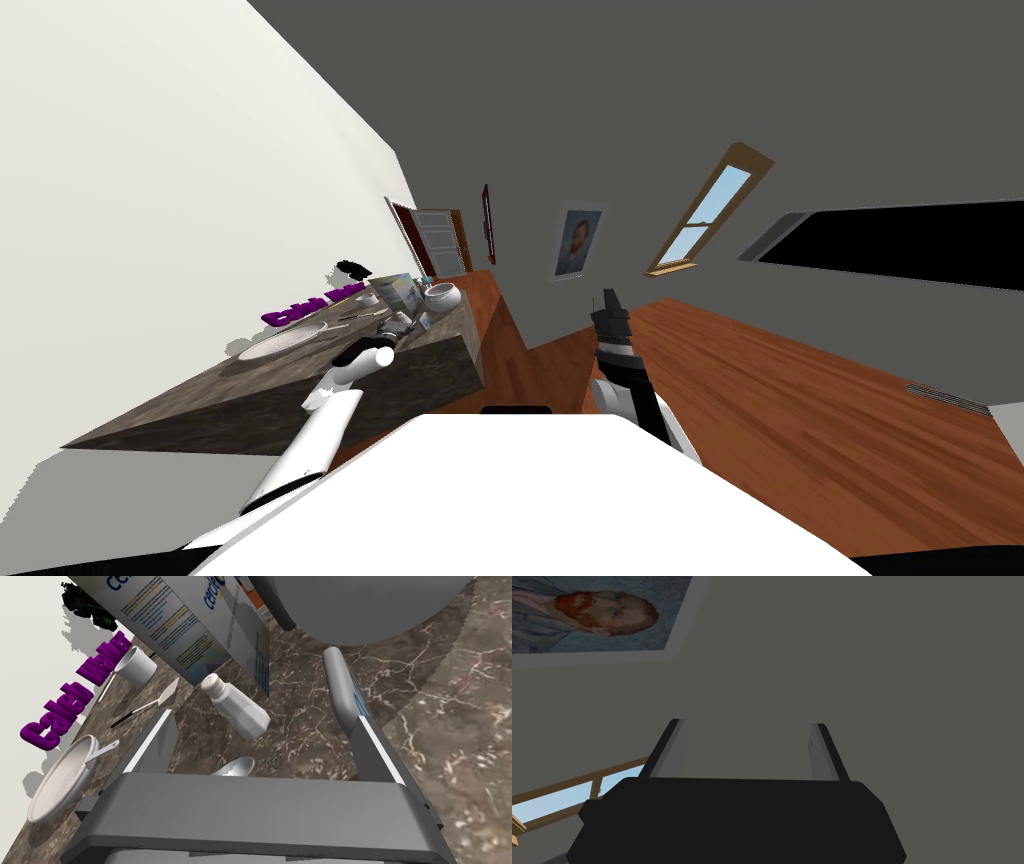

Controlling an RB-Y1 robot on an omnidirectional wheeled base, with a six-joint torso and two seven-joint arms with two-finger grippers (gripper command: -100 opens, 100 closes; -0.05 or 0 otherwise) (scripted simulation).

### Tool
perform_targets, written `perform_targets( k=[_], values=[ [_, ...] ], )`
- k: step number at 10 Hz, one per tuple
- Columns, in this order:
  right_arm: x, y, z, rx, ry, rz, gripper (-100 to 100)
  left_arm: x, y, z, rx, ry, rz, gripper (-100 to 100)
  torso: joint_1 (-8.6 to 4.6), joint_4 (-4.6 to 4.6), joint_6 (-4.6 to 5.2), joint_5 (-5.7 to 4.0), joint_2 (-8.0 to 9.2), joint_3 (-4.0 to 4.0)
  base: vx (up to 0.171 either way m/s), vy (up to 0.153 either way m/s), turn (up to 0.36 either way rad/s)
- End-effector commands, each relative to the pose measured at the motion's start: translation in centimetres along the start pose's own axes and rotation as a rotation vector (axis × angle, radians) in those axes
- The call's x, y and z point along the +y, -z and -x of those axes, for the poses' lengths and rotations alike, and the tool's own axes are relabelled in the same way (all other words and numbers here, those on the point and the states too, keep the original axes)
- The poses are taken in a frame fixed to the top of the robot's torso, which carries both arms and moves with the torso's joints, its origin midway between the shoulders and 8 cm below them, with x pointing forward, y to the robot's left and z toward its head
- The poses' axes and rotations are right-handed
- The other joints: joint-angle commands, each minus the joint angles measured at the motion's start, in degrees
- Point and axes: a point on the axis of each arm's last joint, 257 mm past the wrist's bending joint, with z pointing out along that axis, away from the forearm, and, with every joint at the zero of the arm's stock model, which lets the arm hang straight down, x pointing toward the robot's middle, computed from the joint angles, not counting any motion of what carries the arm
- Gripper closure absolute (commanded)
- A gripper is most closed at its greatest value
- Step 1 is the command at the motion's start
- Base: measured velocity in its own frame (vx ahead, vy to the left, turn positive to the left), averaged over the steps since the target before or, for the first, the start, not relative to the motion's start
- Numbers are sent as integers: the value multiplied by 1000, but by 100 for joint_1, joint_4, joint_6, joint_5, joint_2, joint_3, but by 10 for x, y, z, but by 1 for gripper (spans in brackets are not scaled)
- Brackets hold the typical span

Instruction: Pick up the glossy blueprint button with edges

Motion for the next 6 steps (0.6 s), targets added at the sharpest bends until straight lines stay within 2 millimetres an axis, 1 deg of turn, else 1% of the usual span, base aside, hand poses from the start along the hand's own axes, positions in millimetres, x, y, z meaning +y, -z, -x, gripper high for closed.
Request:
perform_targets(
  k=[1,2,3,4,6],
  values=[
    [0,0,0,0,0,0,0,3,-9,7,-33,65,22,-100,0,0,0,0,0,0,1,-29,-18],
    [0,0,0,0,0,0,0,4,-9,11,-40,66,23,-100,1,1,1,0,1,1,5,-21,-8],
    [0,0,0,0,0,0,0,6,-16,12,-59,119,41,-100,4,1,0,1,1,1,8,-25,-12],
    [0,0,0,0,0,0,0,7,-16,18,-70,121,43,-100,3,0,1,1,-1,0,9,-21,-8],
    [0,0,0,0,0,0,0,14,-27,21,-109,223,79,-100,6,0,0,1,-1,0,11,-22,-12]
  ],
)
